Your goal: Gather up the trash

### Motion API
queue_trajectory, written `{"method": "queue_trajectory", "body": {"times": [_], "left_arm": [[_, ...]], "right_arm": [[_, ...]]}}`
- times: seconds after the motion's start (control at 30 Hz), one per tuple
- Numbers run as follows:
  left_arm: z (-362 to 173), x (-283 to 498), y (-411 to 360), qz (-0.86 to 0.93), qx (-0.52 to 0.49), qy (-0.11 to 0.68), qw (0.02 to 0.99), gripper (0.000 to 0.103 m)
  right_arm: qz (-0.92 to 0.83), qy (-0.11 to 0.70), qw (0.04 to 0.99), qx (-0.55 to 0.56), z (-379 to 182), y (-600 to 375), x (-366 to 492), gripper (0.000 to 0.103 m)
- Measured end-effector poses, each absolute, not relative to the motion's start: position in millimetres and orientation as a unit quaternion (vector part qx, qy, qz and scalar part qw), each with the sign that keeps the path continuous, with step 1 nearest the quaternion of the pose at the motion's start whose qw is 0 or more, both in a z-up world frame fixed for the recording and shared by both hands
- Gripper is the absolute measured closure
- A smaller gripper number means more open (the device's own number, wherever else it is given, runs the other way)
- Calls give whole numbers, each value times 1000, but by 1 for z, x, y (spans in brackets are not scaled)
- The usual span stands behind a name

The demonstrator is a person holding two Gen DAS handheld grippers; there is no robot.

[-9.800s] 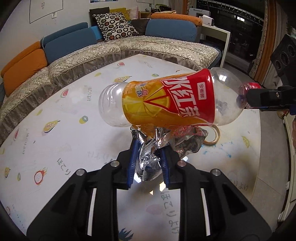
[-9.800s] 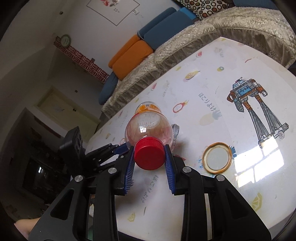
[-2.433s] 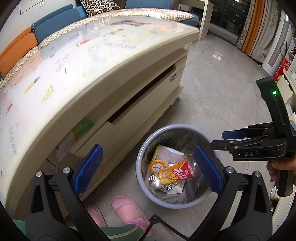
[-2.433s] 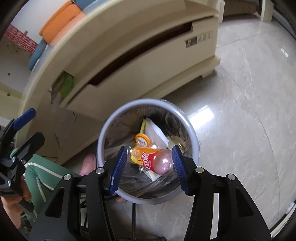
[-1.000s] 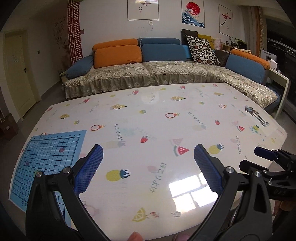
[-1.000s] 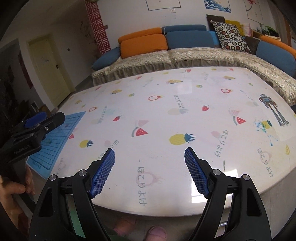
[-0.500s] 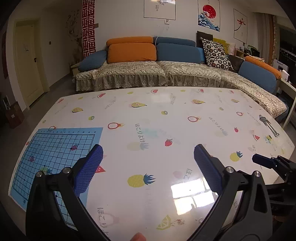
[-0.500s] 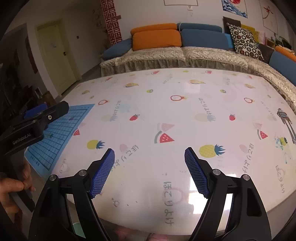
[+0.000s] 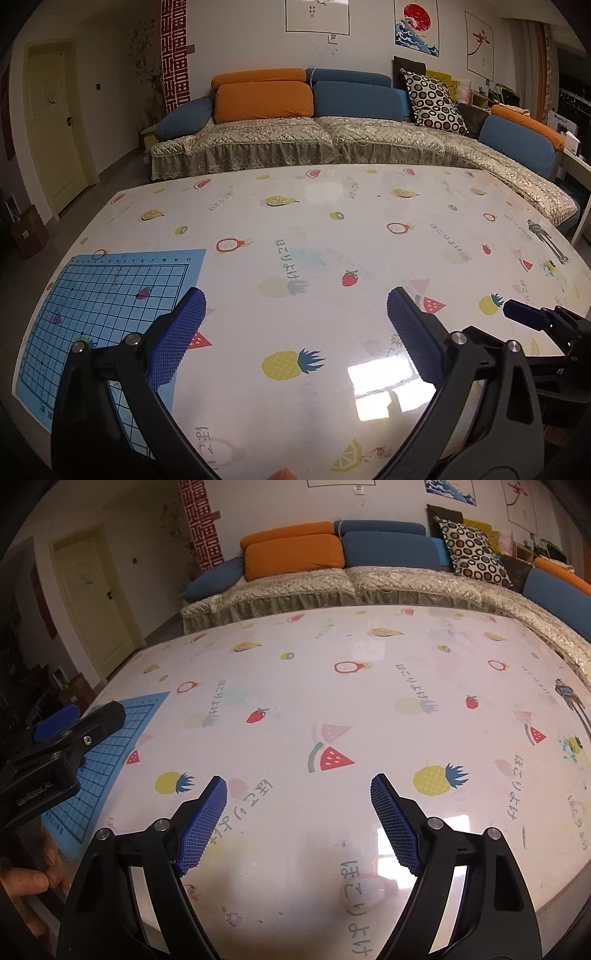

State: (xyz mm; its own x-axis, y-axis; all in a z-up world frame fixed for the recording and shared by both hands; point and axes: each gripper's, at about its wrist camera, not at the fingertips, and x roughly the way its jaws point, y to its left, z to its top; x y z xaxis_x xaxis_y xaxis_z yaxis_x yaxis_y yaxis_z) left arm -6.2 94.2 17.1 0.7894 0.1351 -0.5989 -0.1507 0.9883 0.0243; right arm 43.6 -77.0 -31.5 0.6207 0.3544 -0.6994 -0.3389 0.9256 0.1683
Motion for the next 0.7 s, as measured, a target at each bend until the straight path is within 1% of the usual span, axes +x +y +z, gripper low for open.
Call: {"method": "queue_trajectory", "body": {"times": [0.13,0.43,0.7], "left_arm": [[16,-6,94,63,-11,310,949,7],[16,-5,92,55,3,294,954,7],[13,2,95,76,10,310,948,7]], "right_arm": [[191,389,901,-7,-35,-71,44,23],[184,388,903,2,-33,-69,48,22],[186,388,903,6,-32,-69,51,22]]}}
